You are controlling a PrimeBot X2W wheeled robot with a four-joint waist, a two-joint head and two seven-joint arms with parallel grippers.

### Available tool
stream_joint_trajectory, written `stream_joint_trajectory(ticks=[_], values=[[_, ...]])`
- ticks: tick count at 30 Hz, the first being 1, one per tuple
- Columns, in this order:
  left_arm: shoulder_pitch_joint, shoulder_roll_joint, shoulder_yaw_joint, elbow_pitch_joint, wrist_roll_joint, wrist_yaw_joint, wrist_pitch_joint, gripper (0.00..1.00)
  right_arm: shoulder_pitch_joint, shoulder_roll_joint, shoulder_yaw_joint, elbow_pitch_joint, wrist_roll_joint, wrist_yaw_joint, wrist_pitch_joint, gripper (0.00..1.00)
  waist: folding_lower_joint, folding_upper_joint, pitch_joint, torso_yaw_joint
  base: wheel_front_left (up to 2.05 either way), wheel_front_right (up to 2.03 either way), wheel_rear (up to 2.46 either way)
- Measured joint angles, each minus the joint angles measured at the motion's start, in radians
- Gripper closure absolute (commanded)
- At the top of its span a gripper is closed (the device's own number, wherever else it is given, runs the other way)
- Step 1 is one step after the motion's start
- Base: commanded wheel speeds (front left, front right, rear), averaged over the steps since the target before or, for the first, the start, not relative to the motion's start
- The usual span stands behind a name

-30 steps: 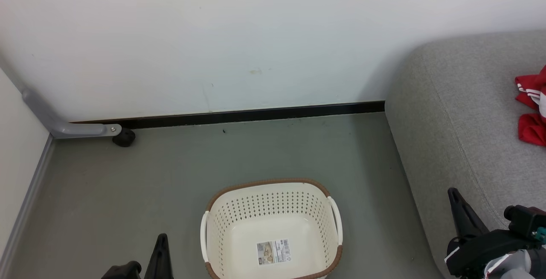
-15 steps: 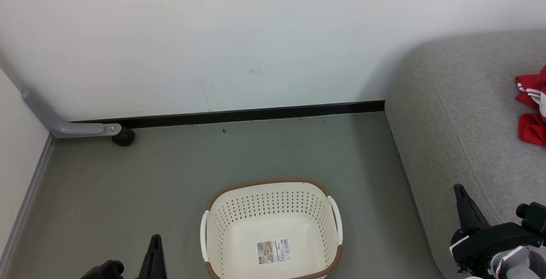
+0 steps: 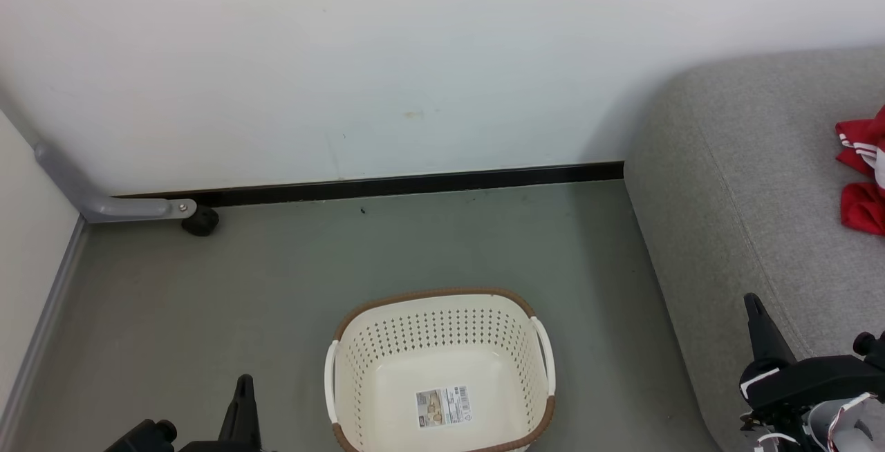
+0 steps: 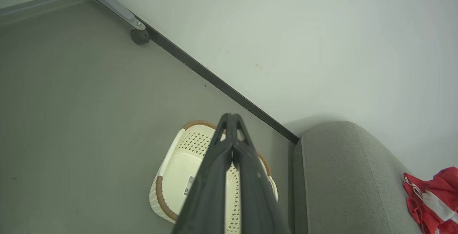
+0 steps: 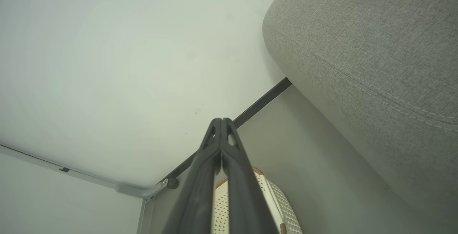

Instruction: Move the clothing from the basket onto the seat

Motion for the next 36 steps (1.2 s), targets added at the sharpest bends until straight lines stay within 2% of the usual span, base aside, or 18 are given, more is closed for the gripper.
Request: stream_joint_trajectory(ticks=[36], values=[[-0.044, 0.0, 0.087, -0.019, -0.486, -0.087, 0.124, 1.0, 0.02, 0.102, -0.189, -0.042, 0.359, 0.038, 0.123, 1.0, 0.0, 0.0, 0.006, -0.001, 0.0, 0.0, 0.0]])
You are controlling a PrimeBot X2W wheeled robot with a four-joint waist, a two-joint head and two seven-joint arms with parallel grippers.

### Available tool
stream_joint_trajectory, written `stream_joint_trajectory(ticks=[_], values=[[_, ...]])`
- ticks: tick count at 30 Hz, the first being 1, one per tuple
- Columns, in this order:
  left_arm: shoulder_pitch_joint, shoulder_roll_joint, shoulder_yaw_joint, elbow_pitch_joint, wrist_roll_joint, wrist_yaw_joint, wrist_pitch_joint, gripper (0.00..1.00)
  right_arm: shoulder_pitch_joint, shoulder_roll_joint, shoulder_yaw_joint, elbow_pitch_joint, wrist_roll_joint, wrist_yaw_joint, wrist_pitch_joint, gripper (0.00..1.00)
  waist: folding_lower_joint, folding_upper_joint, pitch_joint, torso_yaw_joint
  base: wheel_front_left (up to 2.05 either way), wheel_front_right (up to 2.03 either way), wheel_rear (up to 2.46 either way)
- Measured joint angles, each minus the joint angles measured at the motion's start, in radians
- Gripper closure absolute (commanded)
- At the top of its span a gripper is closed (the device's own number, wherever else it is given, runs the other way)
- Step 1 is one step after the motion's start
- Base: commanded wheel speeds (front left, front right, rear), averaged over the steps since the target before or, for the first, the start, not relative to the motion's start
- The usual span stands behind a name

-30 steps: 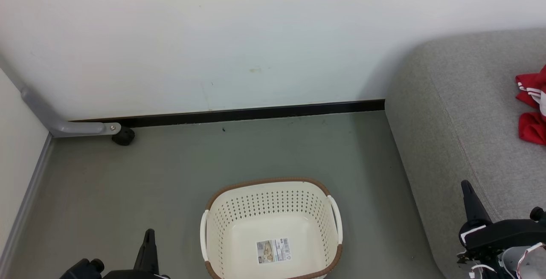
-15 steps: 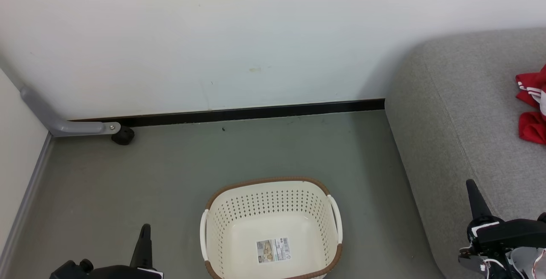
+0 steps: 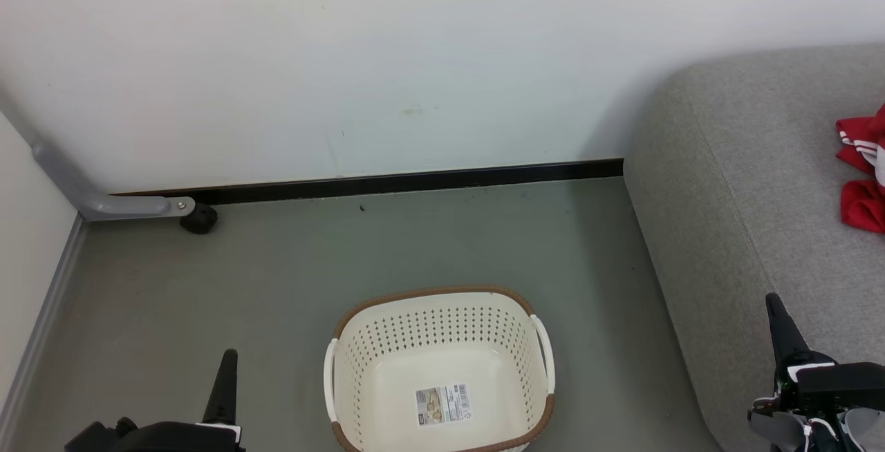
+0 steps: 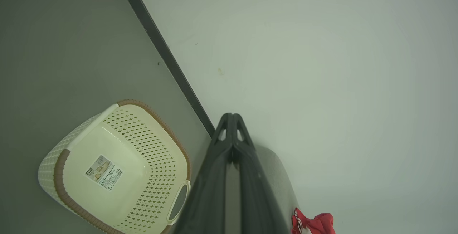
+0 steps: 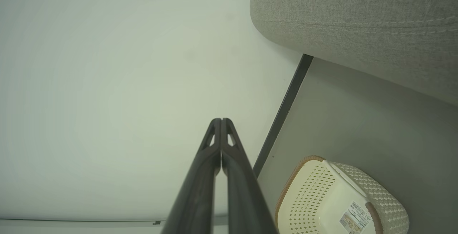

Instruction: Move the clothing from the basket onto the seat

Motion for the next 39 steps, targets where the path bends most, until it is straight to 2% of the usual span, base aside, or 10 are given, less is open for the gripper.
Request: stream_joint_trajectory(ticks=[20, 39], values=[[-0.029, 0.0, 0.051, -0.011, -0.268, -0.045, 0.069, 1.0, 0.006, 0.06, -0.107, -0.023, 0.204, 0.025, 0.066, 1.0, -0.0002, 0.0, 0.003, -0.001, 0.0, 0.0, 0.0], [-0.036, 0.0, 0.052, -0.013, -0.271, -0.052, 0.07, 1.0, 0.006, 0.063, -0.111, -0.025, 0.208, 0.025, 0.069, 1.0, -0.0002, 0.0, 0.003, -0.001, 0.0, 0.0, 0.0]])
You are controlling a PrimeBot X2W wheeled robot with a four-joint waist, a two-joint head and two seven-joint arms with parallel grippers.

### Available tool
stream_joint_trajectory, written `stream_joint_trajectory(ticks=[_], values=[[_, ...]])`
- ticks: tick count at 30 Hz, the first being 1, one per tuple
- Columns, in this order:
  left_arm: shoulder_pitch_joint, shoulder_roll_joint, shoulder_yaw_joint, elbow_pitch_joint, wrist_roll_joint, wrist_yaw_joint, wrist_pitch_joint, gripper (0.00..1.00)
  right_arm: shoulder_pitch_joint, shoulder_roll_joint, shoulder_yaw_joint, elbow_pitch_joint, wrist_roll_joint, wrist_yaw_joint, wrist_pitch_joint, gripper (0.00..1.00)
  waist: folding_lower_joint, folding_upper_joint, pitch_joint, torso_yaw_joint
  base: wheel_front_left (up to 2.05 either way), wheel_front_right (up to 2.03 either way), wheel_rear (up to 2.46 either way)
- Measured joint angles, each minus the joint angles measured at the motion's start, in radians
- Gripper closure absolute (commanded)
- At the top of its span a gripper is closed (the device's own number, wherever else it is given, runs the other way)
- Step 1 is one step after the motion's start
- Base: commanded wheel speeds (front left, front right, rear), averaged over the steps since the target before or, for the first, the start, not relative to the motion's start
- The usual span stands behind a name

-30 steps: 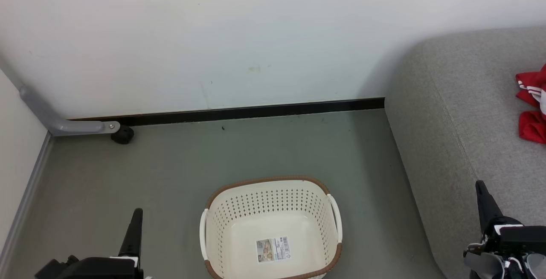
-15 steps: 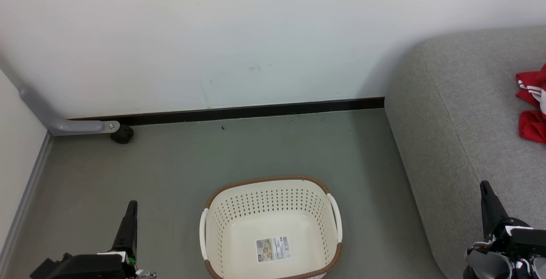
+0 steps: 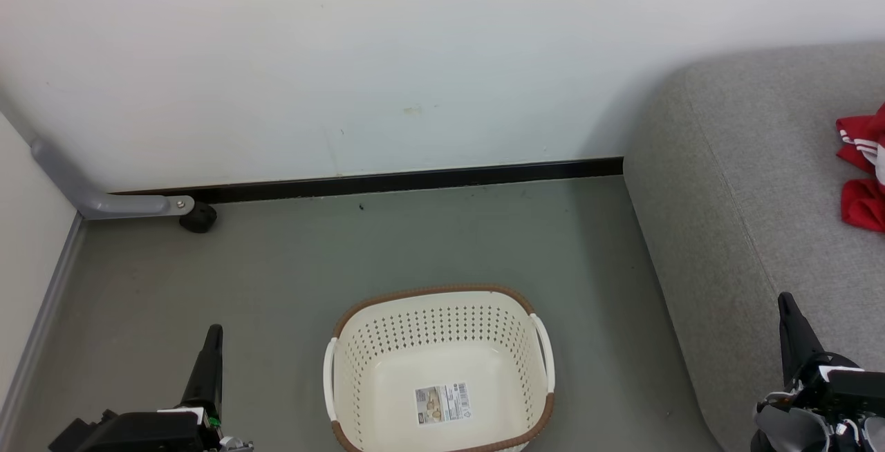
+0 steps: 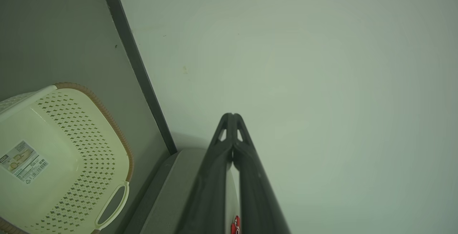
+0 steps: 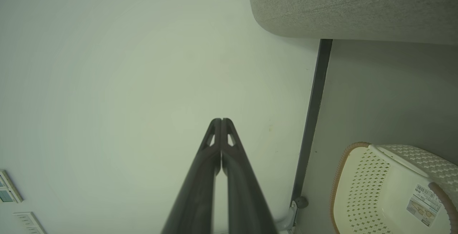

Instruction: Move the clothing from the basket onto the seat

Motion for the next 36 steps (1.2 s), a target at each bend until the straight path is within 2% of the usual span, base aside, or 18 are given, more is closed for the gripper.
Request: stream_joint_trajectory(ticks=[36], values=[[0.0, 0.0, 0.0, -0.002, -0.001, 0.0, 0.0, 1.0, 0.001, 0.0, 0.0, -0.001, 0.002, 0.0, 0.0, 1.0, 0.0, 0.0, 0.0, 0.0, 0.0, 0.0, 0.0]])
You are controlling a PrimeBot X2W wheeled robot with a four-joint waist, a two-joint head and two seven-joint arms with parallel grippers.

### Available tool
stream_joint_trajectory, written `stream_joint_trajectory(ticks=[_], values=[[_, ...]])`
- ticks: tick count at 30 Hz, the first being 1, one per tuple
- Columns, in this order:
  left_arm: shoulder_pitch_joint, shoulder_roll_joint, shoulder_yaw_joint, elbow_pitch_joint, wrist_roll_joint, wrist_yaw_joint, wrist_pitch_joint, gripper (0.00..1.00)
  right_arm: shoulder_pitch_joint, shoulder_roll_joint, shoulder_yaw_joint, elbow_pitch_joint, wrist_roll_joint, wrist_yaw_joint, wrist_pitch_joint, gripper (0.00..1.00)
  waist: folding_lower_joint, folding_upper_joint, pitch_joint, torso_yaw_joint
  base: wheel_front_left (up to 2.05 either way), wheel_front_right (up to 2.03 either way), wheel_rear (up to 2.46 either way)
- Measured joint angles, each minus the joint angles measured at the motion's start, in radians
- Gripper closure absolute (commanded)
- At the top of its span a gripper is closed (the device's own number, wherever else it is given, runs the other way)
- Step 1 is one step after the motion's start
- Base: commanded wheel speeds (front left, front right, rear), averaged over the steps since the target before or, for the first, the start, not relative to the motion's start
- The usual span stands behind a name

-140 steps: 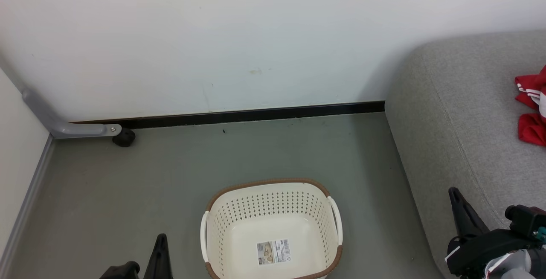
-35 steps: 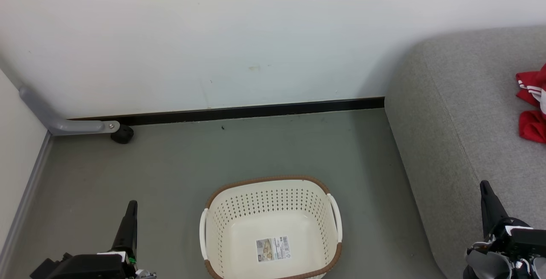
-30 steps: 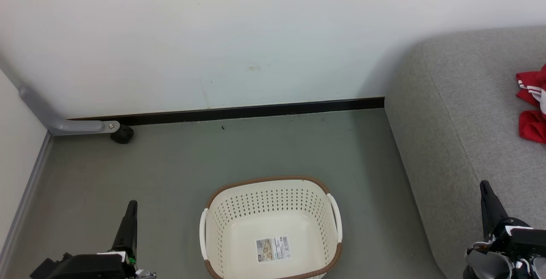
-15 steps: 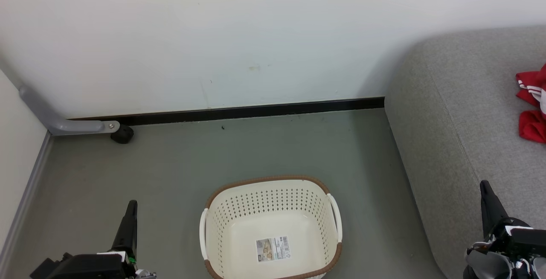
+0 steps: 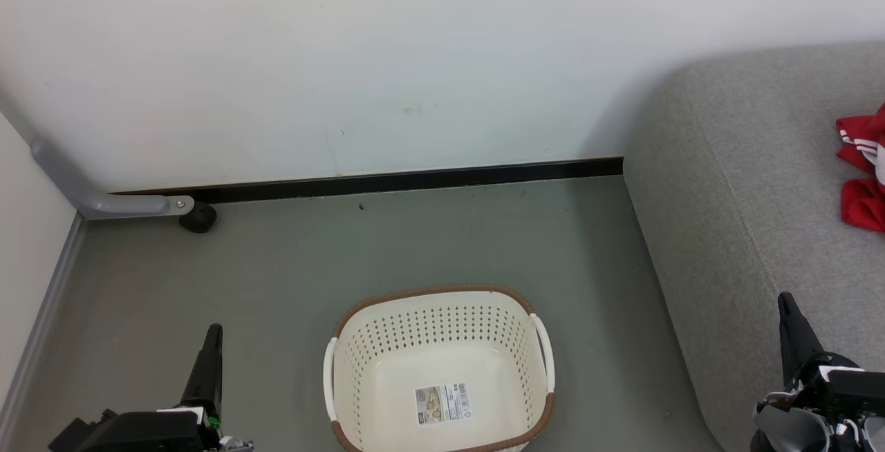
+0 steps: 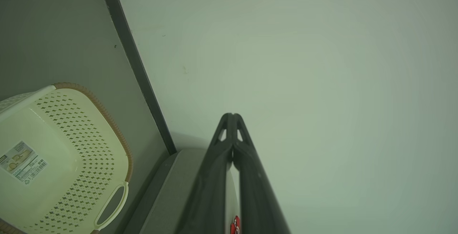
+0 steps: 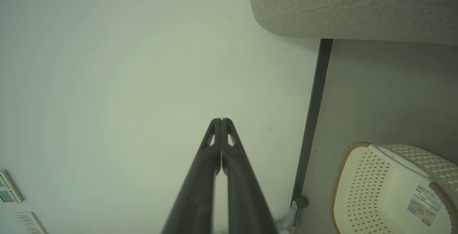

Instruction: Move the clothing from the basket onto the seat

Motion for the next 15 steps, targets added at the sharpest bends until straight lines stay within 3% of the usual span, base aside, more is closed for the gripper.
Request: stream_joint_trajectory(ticks=[15], values=[[0.0, 0.0, 0.0, -0.001, 0.0, 0.0, 0.0, 1.0, 0.0, 0.0, 0.0, 0.0, 0.0, 0.0, 0.0, 1.0, 0.0, 0.0, 0.0, 0.0, 0.0, 0.0, 0.0]])
